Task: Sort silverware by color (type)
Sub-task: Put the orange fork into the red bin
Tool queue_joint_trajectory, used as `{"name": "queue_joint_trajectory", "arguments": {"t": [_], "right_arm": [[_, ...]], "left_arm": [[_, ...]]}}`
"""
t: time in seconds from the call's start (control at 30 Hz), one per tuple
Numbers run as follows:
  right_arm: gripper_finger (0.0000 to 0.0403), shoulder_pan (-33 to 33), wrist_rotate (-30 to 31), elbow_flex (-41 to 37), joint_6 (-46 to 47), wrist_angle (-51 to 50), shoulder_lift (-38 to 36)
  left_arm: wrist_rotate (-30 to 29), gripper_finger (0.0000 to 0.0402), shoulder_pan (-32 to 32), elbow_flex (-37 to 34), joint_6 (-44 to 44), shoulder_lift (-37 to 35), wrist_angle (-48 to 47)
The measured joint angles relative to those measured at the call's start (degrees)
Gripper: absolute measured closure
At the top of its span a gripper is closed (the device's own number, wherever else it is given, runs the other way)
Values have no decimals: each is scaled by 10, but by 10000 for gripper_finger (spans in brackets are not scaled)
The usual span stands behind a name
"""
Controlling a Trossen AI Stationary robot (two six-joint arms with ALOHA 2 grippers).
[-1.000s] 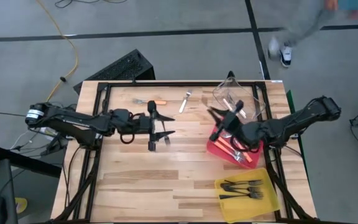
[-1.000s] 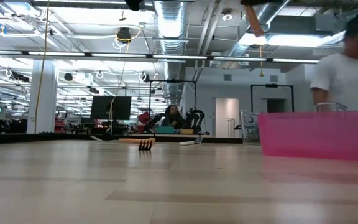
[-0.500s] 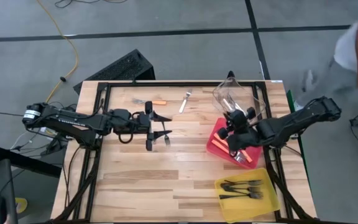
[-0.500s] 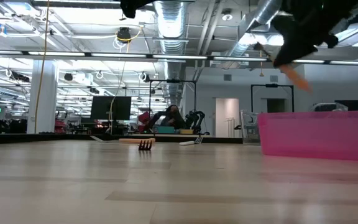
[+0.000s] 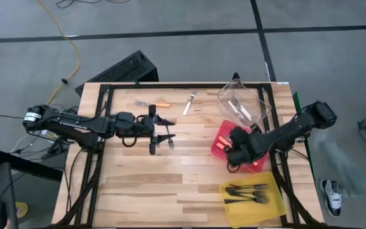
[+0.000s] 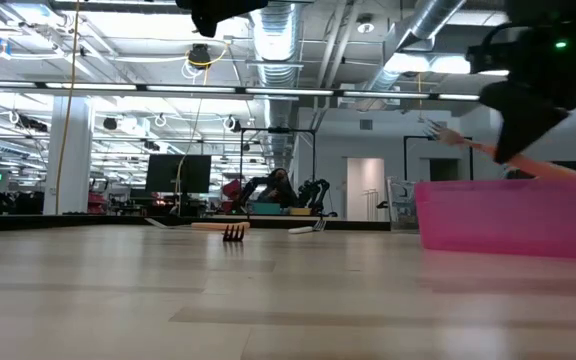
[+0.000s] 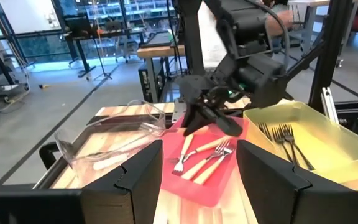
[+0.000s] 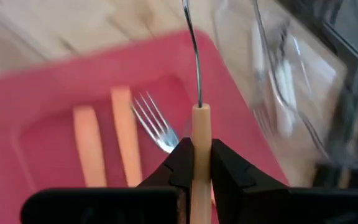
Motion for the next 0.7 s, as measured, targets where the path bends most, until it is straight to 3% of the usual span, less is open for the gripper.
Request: {"name": "queue_joint_trajectory", "arguments": {"t": [0.23, 0.57, 0.7], "right_arm": [[347, 66, -73, 0, 112, -78, 7], [347, 90, -149, -59, 132, -35, 7], [347, 87, -160, -82, 97, 12, 6]], "left_arm": [[0, 210, 0, 0, -5, 0, 0], [0, 210, 0, 0, -10, 0, 0], [0, 210, 0, 0, -10, 0, 0]]}}
